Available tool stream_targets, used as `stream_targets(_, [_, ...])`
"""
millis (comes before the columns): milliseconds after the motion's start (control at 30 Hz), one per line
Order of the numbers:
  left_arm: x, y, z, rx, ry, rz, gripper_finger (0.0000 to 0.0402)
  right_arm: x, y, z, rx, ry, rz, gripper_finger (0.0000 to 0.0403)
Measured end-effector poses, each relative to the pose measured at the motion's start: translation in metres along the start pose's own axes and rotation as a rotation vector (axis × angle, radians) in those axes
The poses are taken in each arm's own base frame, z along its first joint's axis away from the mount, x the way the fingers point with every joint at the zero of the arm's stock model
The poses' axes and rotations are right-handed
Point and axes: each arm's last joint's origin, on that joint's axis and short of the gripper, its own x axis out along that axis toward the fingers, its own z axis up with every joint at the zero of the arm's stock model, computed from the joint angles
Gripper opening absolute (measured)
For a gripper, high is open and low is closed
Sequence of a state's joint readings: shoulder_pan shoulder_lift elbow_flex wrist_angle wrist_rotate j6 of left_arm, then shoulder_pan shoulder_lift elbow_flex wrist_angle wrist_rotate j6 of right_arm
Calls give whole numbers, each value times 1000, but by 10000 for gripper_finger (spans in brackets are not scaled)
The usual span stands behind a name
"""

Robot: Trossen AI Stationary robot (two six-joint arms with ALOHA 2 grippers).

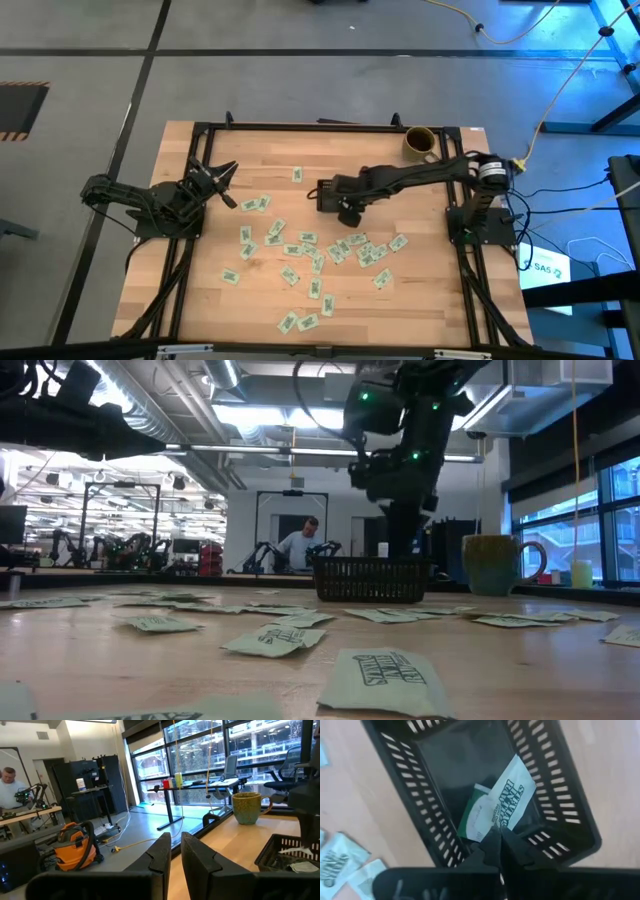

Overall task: Pick and place Stevia / Truvia into bins
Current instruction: Put the stevia packet into the black basket

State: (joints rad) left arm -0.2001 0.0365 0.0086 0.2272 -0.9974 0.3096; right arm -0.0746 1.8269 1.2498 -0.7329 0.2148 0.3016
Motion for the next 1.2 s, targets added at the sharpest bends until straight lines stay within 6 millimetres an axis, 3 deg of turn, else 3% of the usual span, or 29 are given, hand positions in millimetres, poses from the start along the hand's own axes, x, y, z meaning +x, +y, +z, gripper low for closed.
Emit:
stream_targets(600, [0,0,0,0,0,0,39,2,1,1,-7,7,-3,18])
stream_targets(933, [0,0,0,0,0,0,41,-18,-4,0,-10,-28,8,19])
stream_targets(1200, [0,0,0,0,0,-1,39,-20,-4,1,-13,-42,13,19])
